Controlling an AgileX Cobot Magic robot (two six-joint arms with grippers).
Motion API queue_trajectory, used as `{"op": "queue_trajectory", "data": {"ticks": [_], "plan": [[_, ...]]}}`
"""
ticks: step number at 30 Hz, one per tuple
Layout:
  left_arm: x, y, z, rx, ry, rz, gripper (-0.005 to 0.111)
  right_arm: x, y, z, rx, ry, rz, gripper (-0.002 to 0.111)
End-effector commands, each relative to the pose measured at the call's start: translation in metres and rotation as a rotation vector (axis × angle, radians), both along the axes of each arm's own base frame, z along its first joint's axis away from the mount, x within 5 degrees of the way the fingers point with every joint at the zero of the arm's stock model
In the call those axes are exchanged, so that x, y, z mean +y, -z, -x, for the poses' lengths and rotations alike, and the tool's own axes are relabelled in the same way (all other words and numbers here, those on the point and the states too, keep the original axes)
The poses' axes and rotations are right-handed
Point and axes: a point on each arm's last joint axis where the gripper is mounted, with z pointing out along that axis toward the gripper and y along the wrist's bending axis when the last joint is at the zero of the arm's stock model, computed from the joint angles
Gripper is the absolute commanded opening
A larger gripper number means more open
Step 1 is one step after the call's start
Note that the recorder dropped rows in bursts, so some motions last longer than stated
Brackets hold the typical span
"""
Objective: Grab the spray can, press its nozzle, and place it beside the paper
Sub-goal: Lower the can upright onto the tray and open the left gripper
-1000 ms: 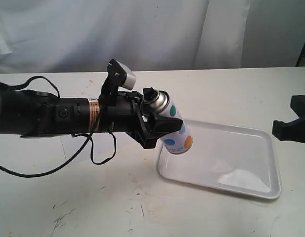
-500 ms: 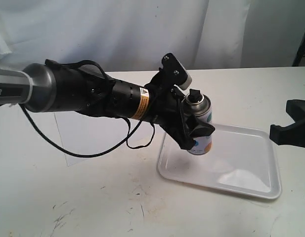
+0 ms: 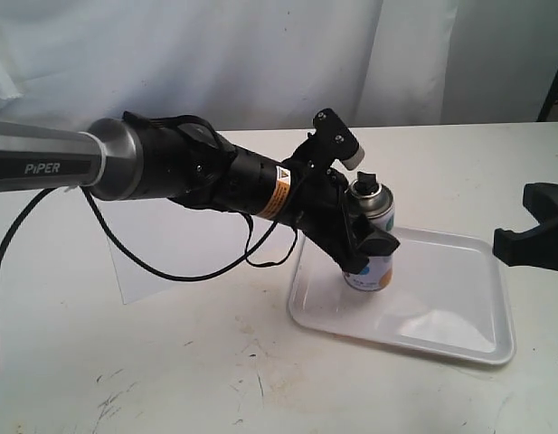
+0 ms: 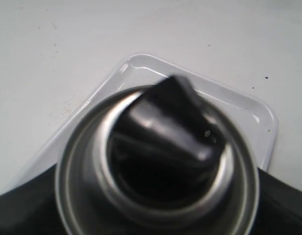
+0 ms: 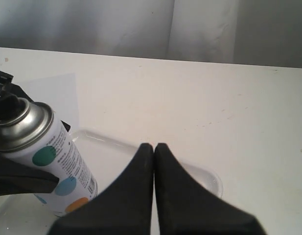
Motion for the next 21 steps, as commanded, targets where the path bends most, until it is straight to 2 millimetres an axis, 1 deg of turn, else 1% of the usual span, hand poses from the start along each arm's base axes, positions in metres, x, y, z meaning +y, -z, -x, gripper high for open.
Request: {"op": "queue_trajectory", "data": {"ticks": [1,3,12,21], "plan": [[-0.002,-0.01,-0.003,-0.016,-0.023,0.024,0.0,0.0,0.002,0.001,0.004,-0.004,0.005,0.0],[-0.002,-0.01,-0.003,-0.02,-0.022,0.023,0.0,0.0,0.002,0.001,0.004,-0.004,0.005,0.0],[-0.002,0.002,-0.004,-0.015,-0.011,0.003,0.0,0.0,0.002,0.002,0.008,-0.008,0.005,0.0],[-0.002,0.002,-0.005,-0.028,-0.028,-0.006,0.002,0.0,0.002,0.002,0.008,-0.008,0.005,0.0]]}}
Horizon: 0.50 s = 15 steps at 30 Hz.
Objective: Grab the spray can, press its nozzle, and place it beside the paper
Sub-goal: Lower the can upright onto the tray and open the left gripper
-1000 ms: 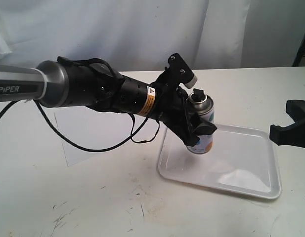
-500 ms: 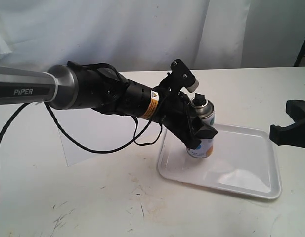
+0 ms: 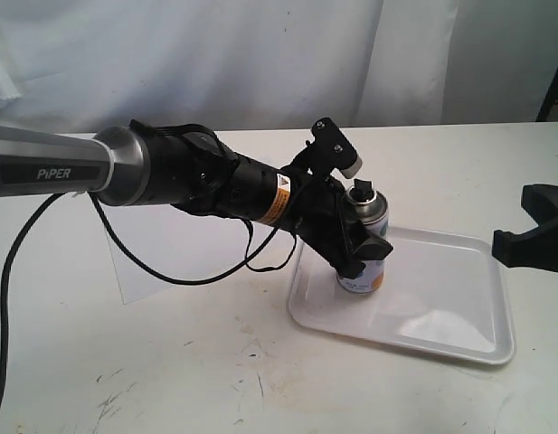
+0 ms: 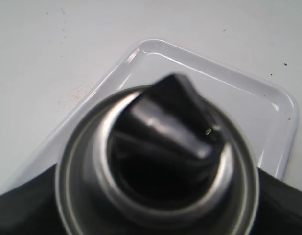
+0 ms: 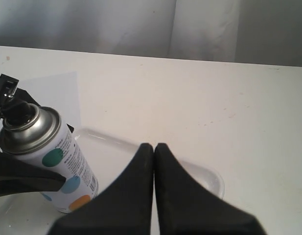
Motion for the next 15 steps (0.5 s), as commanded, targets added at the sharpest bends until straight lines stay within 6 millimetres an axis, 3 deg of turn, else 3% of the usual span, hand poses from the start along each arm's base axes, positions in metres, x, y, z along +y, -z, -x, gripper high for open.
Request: {"op": "queue_trajectory", "data": {"ticks": [1,7,15], "plan": [[-0.0025,-0.0092,-0.0019,-0.014,-0.01,0.027,0.003,-0.0005,0.0016,0.0015,0.004,-0.004,0.005,0.0],[-0.0025,-0.0092,-0.0019,-0.014,-0.01,0.027,0.027,-0.0005,0.0016,0.0015,0.004,-0.004,0.005,0.0],[-0.0042,-0.0102,0.0026,0.006,0.037,0.045,0.03,-0.0005,0.0016,0.0015,0.004,-0.004,0.005,0.0]]}}
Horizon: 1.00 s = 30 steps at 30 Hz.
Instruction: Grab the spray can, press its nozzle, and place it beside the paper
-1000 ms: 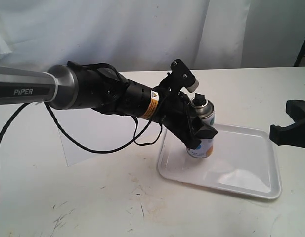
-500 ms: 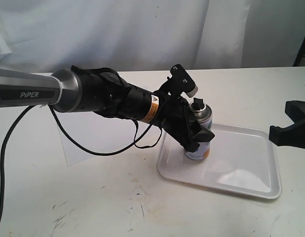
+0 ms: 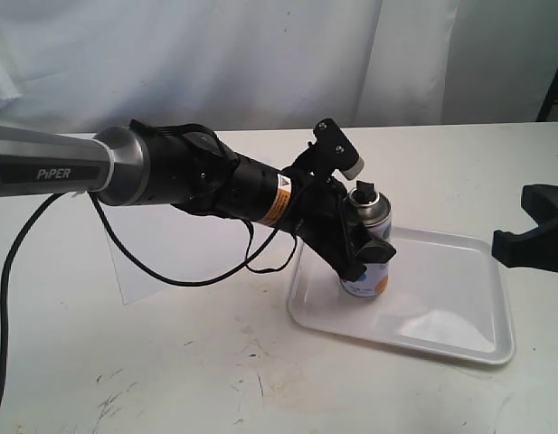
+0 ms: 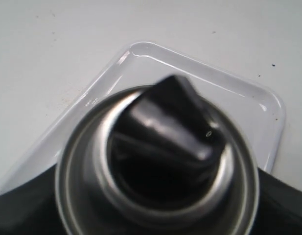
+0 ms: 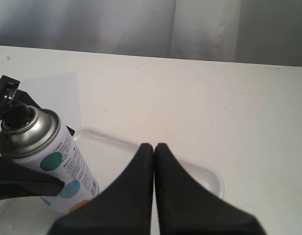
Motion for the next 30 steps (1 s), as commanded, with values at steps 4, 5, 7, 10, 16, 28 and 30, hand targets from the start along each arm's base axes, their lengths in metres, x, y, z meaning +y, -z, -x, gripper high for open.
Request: {"op": "queue_trajectory", "data": {"ticks": [4,5,7,10,16,28,30], "plan": [[-0.002,-0.009,-0.003,-0.012,-0.023,0.025,0.056,-0.001,0.001,0.001,0.003,-0.003,0.005,0.0],[-0.002,-0.009,-0.004,-0.017,-0.031,0.021,0.066,-0.001,0.001,0.001,0.003,-0.003,0.005,0.0],[-0.001,-0.009,-0.005,-0.027,-0.047,0.014,0.082,-0.001,0.001,0.001,0.003,-0.003,0.005,0.0],[0.0,-0.009,-0.009,-0.036,-0.087,0.012,0.1,-0.001,0.001,0.001,0.003,-0.003,0.005,0.0],[0.001,-0.011,-0.009,-0.053,-0.083,0.004,0.102,-0.001,0.001,0.001,0.003,-0.003,0.005,0.0],[0.023,-0.09,-0.009,-0.101,-0.136,0.142,0.102,-0.001,0.001,0.001,-0.002,0.001,0.006,0.0],[0.031,-0.106,-0.008,-0.088,-0.153,0.178,0.102,-0.001,0.001,0.001,-0.002,0.001,0.006,0.0]]}}
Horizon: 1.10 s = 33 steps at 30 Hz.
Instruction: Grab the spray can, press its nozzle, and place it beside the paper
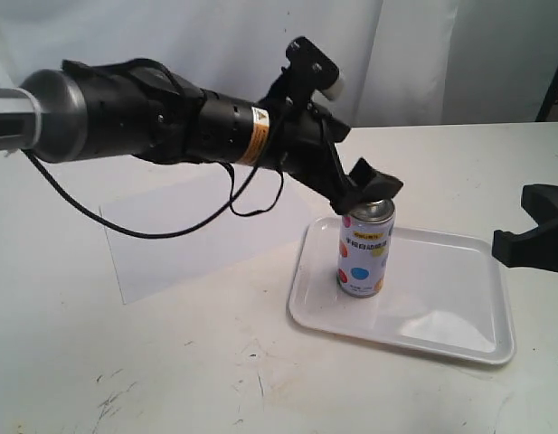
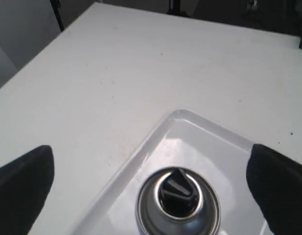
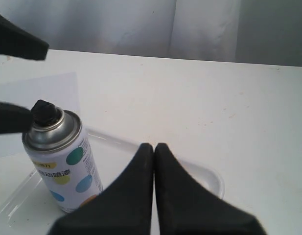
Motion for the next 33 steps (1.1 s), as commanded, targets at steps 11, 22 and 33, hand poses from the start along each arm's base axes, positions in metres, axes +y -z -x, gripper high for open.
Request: {"op": "queue_trajectory", "data": {"ticks": [11,22,33], "plan": [[0.07,-0.109,0.017,0.032,0.102,0.24,0.0,-0.001,0.001,0.001,-0.003,0.002,0.006,0.0],[0.155,-0.126,0.067,-0.005,-0.217,0.24,0.0,-0.006,-0.004,-0.002,-0.038,0.101,-0.102,0.0],[0.237,-0.155,0.17,-0.343,-0.835,0.347,0.0,-0.003,-0.003,-0.001,-0.003,0.094,-0.157,0.0]]}}
